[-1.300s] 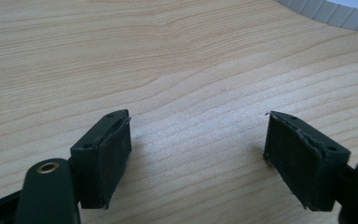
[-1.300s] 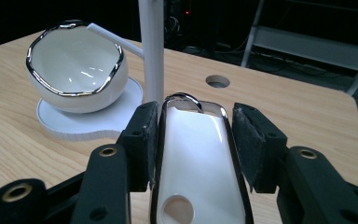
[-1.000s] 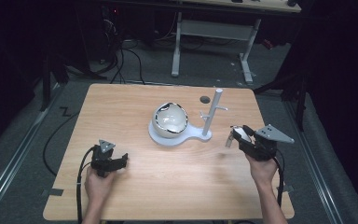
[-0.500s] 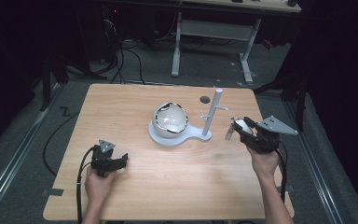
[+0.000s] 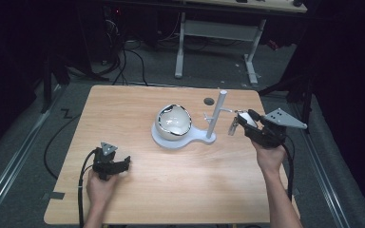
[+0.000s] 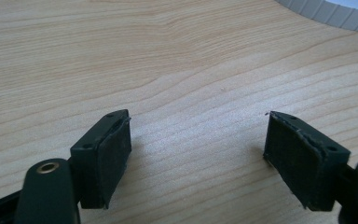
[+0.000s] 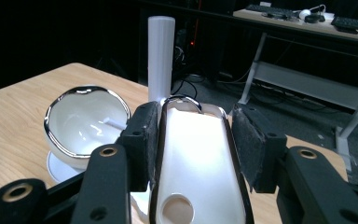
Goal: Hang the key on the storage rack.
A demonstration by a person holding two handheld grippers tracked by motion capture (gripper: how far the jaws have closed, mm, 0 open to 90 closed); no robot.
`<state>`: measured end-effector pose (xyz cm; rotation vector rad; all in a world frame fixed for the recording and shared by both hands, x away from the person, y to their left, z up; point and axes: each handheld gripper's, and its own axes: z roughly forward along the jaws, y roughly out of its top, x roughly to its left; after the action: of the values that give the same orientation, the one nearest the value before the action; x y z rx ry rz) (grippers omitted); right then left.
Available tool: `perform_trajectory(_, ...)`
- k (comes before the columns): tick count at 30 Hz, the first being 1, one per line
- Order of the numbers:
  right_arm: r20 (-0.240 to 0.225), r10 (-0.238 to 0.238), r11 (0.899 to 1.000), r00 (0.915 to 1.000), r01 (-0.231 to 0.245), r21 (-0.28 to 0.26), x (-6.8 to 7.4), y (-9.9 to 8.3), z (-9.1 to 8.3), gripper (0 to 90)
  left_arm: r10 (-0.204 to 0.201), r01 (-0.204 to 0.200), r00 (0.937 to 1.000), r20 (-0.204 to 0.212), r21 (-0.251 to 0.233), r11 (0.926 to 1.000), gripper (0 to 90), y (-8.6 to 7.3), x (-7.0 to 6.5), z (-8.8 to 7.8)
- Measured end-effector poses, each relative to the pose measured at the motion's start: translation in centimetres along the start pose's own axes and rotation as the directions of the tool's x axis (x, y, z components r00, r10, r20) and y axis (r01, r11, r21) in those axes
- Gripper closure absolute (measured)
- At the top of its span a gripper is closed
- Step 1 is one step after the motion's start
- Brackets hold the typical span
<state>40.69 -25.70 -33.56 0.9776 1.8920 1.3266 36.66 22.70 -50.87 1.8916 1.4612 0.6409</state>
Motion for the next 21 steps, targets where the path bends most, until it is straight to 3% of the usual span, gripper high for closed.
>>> perform_trajectory(11,-0.006,-0.018,1.0,0.9998,0.018,-0.016,0.0,2.0,0.2,52.7,-0.002,0.002,1.0,0.001,-0.001,1.0,23.3,0.0,0.0,0.0)
perform_trajectory(21,-0.017,-0.014,1.0,0.9998,0.014,-0.022,0.0,2.8,0.6,52.7,-0.004,0.004,1.0,0.003,-0.002,1.0,23.3,0.0,0.0,0.0)
